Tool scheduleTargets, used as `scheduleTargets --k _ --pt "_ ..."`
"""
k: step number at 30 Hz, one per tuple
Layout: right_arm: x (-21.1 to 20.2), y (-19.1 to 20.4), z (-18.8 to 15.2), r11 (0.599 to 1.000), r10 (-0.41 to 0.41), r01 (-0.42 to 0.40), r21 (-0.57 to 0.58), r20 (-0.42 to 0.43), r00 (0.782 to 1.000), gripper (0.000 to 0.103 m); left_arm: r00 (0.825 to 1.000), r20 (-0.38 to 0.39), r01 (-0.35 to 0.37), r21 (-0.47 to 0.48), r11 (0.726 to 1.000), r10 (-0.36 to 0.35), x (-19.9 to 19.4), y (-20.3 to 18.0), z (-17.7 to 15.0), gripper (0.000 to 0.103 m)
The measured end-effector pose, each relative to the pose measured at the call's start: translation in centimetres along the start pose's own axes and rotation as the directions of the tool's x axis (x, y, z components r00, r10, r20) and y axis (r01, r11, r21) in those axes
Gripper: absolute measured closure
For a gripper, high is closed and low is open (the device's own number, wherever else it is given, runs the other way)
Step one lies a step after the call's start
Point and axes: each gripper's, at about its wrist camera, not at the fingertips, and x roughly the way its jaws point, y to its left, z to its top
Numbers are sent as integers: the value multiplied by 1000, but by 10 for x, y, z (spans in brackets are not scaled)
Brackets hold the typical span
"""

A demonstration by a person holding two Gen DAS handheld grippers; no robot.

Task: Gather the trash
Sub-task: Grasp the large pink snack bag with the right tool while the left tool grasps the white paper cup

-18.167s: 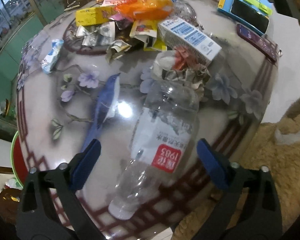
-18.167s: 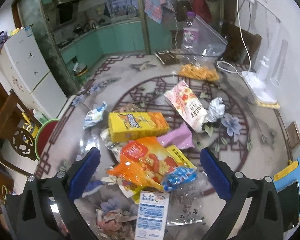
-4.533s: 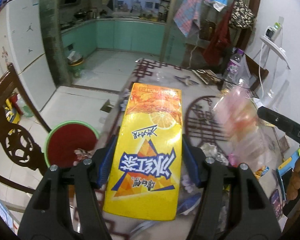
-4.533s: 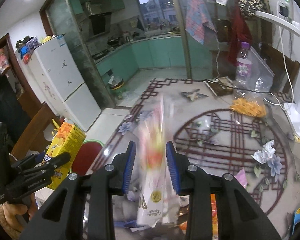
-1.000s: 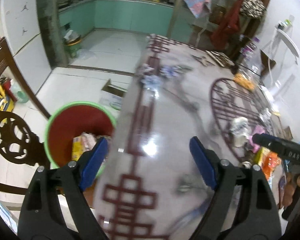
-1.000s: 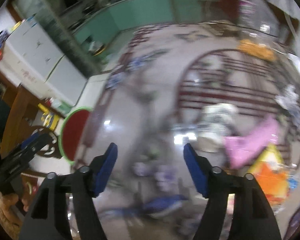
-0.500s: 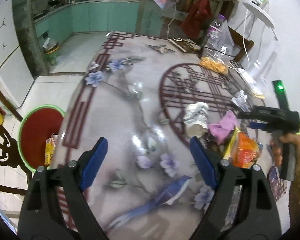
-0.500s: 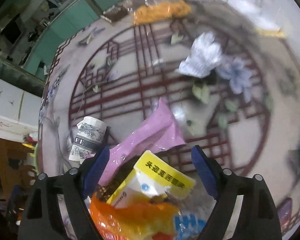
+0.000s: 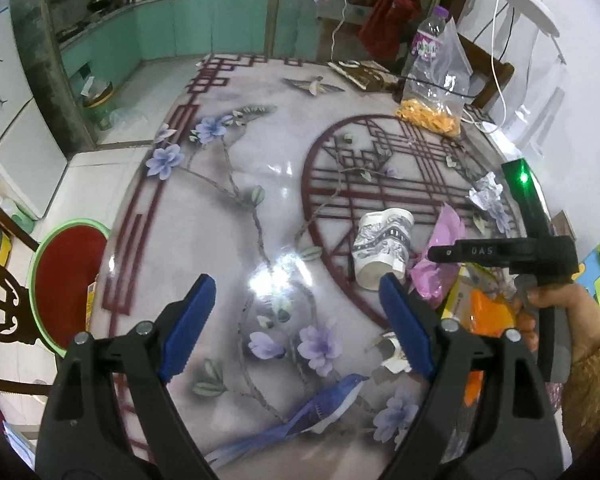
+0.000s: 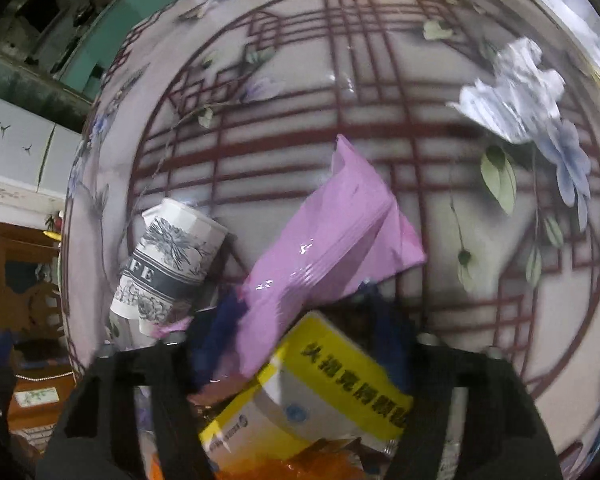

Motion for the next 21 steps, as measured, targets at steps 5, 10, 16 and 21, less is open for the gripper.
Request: scheduleTargets --k 5,10,16,21 --pt "1 -15 1 984 168 -168 65 17 986 80 999 -38 26 25 999 -25 21 -16 11 22" --pt "-25 -19 1 975 214 -220 40 115 970 83 996 -72 58 72 996 -53 51 -39 28 22" --pt "-48 -26 4 974 211 -221 38 188 959 83 982 -169 96 90 991 -80 103 -64 36 22" --pt "-41 -31 5 985 154 -165 57 169 974 55 970 -231 103 116 988 -74 134 -78 35 22"
